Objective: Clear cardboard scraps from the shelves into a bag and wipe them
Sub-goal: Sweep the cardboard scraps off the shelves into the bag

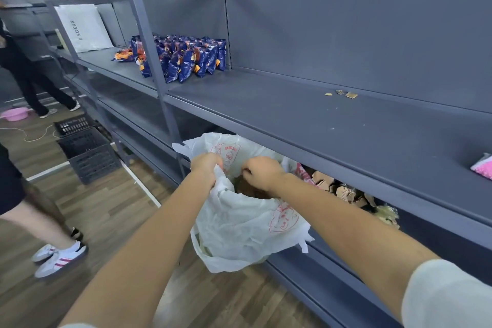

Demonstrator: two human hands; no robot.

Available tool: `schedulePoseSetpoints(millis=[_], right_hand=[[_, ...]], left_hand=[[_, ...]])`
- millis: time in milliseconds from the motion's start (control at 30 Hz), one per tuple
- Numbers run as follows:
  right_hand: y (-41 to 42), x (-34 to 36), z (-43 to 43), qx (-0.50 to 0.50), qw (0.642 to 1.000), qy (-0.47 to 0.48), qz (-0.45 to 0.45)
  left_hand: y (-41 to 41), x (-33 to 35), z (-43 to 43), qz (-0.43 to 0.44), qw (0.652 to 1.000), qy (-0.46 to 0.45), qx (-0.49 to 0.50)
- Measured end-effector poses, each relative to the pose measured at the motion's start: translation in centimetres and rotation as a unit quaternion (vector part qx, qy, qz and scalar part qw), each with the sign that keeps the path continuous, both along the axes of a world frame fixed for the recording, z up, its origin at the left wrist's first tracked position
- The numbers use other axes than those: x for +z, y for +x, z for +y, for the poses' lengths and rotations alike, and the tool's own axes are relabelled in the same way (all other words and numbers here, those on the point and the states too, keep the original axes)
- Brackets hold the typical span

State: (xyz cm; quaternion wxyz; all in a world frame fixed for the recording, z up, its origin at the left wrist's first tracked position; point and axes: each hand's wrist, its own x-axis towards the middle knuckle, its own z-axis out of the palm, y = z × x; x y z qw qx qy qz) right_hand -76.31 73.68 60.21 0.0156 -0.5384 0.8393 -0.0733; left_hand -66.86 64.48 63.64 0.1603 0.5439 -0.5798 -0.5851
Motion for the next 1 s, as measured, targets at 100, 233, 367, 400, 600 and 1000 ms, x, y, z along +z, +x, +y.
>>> schedulePoseSetpoints(millis=[100,233,367,400,600,1000], right_hand=[[-0.5,1.1,-0.2,-0.013,0.999,-0.033,0.028],[-3.1,3.5,-0.3,-0.027,0.99,-0.136,0.042],[-8.8,5.7,0.3,-0.089,0.982,-0.166,0.021],[-10.6,6.0,0.6,-0.111,0.982,-0.149,0.026],[-20.1,6.3,2.5,-0.246,0.968,-0.056,0.008],[-27.5,6.0,3.4,-0.298,0.954,0.02,0.001]], left_hand=[[-0.4,0.4,-0.7,-0.066,0.997,-0.017,-0.041],[-1.0,0.6,-2.4,-0.112,0.992,-0.034,-0.052],[-1.6,0.1,-3.4,-0.123,0.99,-0.047,-0.049],[-1.8,0.0,-3.6,-0.098,0.994,-0.039,-0.036],[-2.4,-0.2,-4.1,-0.019,0.997,-0.011,0.07],[-4.1,0.8,-4.2,-0.141,0.987,-0.055,0.05]])
